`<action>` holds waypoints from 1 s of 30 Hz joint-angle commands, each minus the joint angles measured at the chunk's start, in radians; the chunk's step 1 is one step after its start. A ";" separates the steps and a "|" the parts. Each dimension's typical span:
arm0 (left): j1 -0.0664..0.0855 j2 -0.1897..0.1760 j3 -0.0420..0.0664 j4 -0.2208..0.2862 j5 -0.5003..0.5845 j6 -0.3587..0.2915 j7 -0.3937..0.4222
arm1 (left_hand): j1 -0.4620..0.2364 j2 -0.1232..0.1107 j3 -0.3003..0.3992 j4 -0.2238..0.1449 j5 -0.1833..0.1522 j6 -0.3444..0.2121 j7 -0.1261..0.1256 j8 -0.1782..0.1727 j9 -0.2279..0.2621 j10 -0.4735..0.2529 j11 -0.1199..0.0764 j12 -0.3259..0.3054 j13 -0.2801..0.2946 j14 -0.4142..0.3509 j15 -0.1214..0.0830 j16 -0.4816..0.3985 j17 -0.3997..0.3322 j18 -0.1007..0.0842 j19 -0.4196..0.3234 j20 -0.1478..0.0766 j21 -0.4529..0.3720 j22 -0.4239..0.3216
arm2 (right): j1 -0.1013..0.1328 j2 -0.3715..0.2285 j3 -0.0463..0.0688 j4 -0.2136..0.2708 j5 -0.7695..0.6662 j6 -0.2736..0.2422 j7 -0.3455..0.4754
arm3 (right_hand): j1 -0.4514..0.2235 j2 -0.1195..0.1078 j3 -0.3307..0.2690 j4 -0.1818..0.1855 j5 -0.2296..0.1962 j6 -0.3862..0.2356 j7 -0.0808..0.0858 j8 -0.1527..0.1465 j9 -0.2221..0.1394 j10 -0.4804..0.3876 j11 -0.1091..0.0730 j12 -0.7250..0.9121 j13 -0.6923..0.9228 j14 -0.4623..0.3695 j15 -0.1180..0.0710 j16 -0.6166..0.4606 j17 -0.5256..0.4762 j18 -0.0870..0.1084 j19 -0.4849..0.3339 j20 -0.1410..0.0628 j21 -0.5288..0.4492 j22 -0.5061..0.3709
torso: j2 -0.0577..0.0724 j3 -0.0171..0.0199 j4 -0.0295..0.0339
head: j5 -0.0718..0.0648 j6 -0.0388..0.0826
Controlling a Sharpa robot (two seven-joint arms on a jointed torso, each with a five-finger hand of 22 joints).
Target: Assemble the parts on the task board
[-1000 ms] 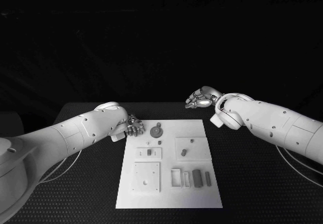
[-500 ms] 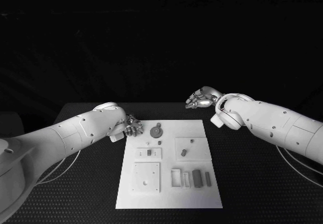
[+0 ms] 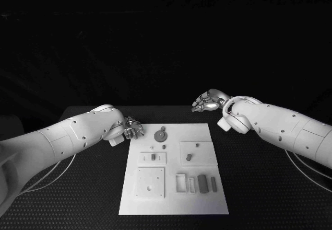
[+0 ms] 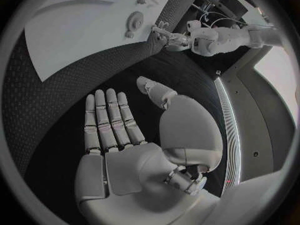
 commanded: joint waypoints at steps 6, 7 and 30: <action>0.027 -0.105 -0.003 0.188 0.051 -0.081 -0.037 | -0.005 0.005 -0.003 -0.006 0.008 0.013 -0.001 0.008 -0.001 0.020 -0.003 -0.007 -0.001 0.017 -0.003 0.009 0.005 -0.002 0.017 -0.055 0.005 0.005 | 0.000 -0.009 0.000 0.003 -0.003 0.006 0.008 | -0.002 0.003 -0.003 -0.004 0.007 -0.006 0.001 0.002 -0.002 -0.002 0.002 -0.006 -0.001 -0.006 0.001 0.004 -0.001 -0.008 -0.008 0.001 -0.007 0.002 | 0.000 0.0005 0.0032 | 0.004 -0.001; 0.028 -0.112 -0.005 0.201 0.051 -0.084 -0.039 | -0.007 0.003 -0.003 -0.005 0.008 0.014 -0.002 0.009 -0.002 0.022 -0.004 -0.007 -0.001 0.019 -0.004 0.009 0.005 -0.002 0.019 -0.056 0.006 0.006 | 0.000 -0.010 0.000 0.003 -0.003 0.006 0.008 | -0.002 0.003 -0.003 -0.004 0.007 -0.006 0.001 0.002 -0.002 -0.002 0.002 -0.006 -0.001 -0.006 0.001 0.004 -0.001 -0.008 -0.008 0.001 -0.007 0.002 | 0.000 0.0006 0.0025 | 0.004 -0.001; 0.025 -0.237 -0.097 0.499 -0.163 -0.170 -0.084 | -0.007 -0.019 -0.004 -0.002 0.020 0.050 -0.017 0.031 -0.010 0.071 -0.019 -0.003 0.008 0.057 -0.023 0.031 0.022 0.001 0.051 -0.072 0.021 0.026 | 0.000 -0.016 0.000 0.005 -0.003 0.000 0.007 | 0.002 0.002 -0.001 -0.007 0.006 -0.006 0.001 0.002 -0.003 -0.002 0.002 -0.006 -0.001 -0.006 0.001 0.004 -0.002 -0.008 -0.009 0.001 -0.009 0.005 | -0.001 -0.0004 0.0042 | 0.017 -0.005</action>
